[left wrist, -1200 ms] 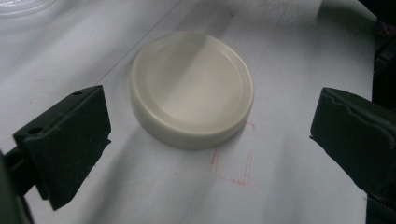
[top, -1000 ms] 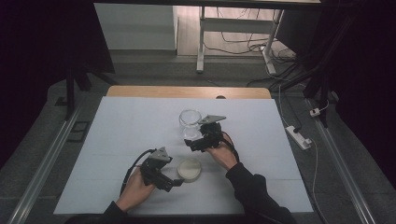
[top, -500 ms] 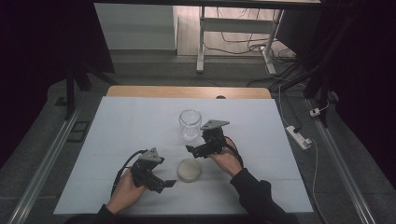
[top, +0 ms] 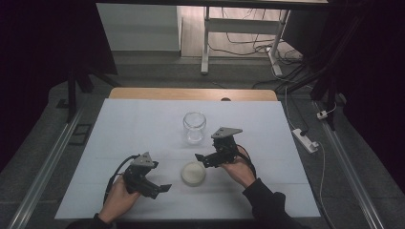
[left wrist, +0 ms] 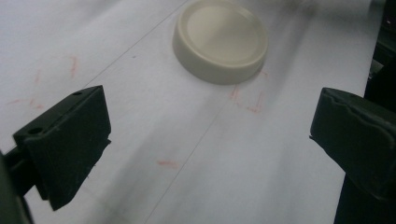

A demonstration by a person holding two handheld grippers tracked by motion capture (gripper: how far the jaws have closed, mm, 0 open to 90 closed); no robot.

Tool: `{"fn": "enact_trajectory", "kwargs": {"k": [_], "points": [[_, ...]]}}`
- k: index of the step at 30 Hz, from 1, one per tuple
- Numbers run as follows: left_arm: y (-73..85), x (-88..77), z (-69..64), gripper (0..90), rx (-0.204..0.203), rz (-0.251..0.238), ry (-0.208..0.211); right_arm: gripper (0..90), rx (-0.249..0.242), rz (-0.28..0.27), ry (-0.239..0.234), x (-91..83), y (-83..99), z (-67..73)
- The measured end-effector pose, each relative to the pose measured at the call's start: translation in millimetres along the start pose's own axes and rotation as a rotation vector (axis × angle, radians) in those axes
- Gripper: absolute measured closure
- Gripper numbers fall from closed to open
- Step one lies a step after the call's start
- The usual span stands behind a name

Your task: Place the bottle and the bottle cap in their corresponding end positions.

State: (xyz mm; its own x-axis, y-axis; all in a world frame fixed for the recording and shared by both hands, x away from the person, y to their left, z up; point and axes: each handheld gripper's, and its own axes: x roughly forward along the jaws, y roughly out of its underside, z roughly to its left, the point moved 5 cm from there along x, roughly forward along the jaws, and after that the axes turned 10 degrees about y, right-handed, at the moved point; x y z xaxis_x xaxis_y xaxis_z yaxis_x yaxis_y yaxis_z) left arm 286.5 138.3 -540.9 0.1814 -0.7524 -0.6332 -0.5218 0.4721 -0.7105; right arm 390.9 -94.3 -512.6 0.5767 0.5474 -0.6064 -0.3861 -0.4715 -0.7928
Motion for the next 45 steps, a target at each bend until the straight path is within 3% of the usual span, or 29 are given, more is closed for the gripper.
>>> {"fn": "enact_trajectory", "kwargs": {"k": [20, 37, 45], "points": [[30.1, -33.8, 3.5, 0.0, -0.081, -0.049, -0.061, 0.0, -0.008, 0.016, 0.01, -33.3, 32.4, 1.2], [60.8, -60.2, 3.7, 0.0, -0.151, -0.082, -0.119, 0.0, 0.014, 0.03, 0.087, -74.2, 68.6, -14.0], [74.9, -73.8, 3.7, 0.0, -0.182, -0.102, -0.149, 0.0, 0.055, 0.034, 0.136, -95.7, 90.1, -24.1]]}}
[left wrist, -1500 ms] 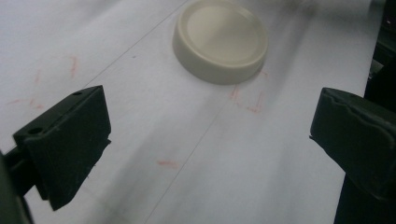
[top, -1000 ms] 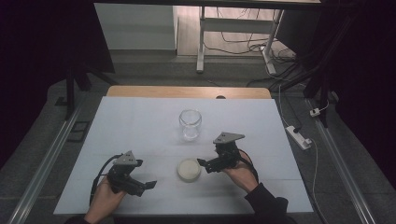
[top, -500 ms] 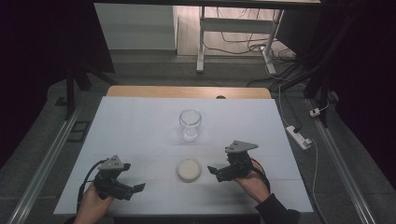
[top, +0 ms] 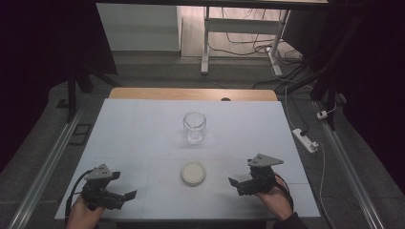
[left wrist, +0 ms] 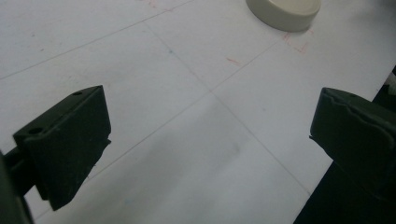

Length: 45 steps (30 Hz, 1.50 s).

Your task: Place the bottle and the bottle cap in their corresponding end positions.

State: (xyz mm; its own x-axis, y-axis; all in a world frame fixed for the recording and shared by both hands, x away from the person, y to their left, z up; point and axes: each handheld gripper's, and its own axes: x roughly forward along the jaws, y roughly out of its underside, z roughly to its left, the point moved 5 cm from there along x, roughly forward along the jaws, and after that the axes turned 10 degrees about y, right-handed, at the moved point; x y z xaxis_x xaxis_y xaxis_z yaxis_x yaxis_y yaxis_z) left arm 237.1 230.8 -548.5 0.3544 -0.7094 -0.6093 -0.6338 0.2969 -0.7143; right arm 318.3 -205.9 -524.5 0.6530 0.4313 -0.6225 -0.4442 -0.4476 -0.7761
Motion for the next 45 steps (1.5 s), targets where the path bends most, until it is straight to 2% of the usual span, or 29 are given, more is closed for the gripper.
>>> {"fn": "enact_trajectory", "kwargs": {"k": [21, 34, 40, 45], "points": [[23.9, -24.6, 9.1, 0.0, -0.07, -0.036, -0.064, 0.0, 0.113, 0.016, 0.11, -42.8, 46.4, -32.6], [37.1, -34.9, 14.8, 0.0, -0.102, -0.034, -0.107, 0.0, 0.129, 0.031, 0.154, -57.8, 56.9, -34.4], [42.9, -39.0, 16.4, 0.0, -0.115, -0.009, -0.145, 0.0, 0.144, 0.042, 0.175, -63.2, 60.6, -36.2], [42.6, -37.6, 16.2, 0.0, -0.112, 0.006, -0.147, 0.0, 0.143, 0.047, 0.179, -63.7, 61.8, -36.4]]}}
